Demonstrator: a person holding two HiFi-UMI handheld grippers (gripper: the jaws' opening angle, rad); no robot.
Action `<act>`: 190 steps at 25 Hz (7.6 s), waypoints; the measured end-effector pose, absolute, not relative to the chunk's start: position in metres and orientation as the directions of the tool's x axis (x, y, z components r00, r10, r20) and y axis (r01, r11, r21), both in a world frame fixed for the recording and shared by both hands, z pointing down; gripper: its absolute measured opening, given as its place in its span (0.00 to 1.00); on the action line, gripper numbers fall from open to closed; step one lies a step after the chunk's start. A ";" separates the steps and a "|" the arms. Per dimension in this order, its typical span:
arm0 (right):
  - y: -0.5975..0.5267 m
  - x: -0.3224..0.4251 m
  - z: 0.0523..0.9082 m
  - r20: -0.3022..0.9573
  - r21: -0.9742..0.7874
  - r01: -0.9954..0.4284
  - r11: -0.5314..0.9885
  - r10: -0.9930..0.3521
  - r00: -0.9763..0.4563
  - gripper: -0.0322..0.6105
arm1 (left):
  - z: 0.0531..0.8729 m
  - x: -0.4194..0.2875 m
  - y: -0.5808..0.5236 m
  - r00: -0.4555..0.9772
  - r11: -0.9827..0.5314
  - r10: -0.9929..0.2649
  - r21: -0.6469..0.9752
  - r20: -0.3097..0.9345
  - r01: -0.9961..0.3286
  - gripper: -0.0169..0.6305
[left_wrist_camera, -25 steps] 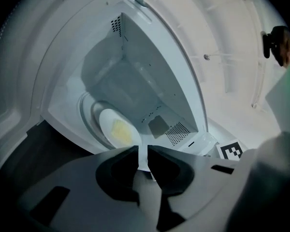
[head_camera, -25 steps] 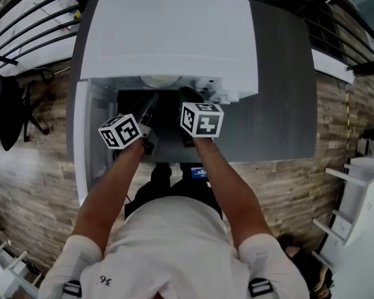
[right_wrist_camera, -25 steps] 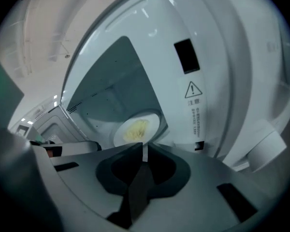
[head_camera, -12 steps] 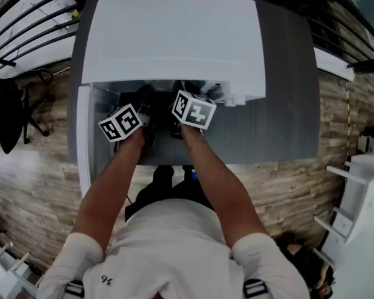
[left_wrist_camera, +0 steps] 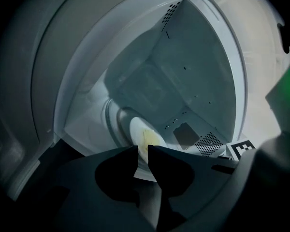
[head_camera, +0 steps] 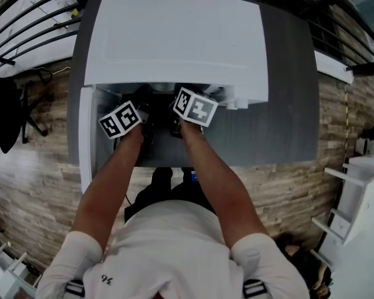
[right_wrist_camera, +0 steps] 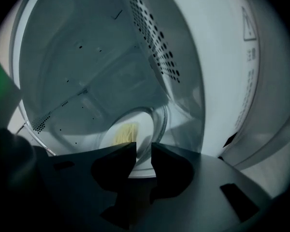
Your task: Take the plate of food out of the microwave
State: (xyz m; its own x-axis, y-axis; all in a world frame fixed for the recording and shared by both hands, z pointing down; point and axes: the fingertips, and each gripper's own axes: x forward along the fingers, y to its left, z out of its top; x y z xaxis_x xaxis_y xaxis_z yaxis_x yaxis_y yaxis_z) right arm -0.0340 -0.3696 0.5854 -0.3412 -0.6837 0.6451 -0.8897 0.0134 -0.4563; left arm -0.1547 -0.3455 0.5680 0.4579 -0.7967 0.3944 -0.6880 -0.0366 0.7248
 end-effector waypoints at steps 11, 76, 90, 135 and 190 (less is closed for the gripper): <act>-0.359 -0.031 0.582 0.643 -0.512 -0.859 -0.004 -0.665 -0.380 0.11 | 0.569 -0.154 -0.336 0.479 -0.040 -0.783 0.737 0.397 -0.675 0.10; -0.324 -0.005 0.582 0.657 -0.633 -0.767 -0.105 -0.597 -0.461 0.08 | 0.584 -0.131 -0.320 0.605 -0.030 -0.722 0.858 0.336 -0.512 0.12; -0.304 0.004 0.579 0.646 -0.626 -0.772 -0.116 -0.632 -0.429 0.08 | 0.578 -0.124 -0.299 0.626 -0.046 -0.705 0.859 0.334 -0.510 0.11; -0.141 0.119 0.533 0.598 -0.657 -0.737 -0.155 -0.703 -0.385 0.08 | 0.537 -0.008 -0.152 0.786 -0.162 -0.536 0.875 0.310 -0.455 0.10; -0.137 0.415 0.634 0.750 -0.505 -0.660 -0.556 -0.661 -0.017 0.08 | 0.636 0.307 -0.202 0.899 -0.337 -0.059 0.839 0.434 -0.427 0.10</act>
State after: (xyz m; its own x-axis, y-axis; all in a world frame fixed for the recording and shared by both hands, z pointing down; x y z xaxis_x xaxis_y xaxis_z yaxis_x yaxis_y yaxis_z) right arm 0.4153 -0.1371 0.6341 -0.0168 -0.6614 0.7499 -0.6601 -0.5560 -0.5051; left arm 0.3070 -0.2022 0.6356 0.8990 -0.0585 0.4340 -0.4270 -0.3372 0.8390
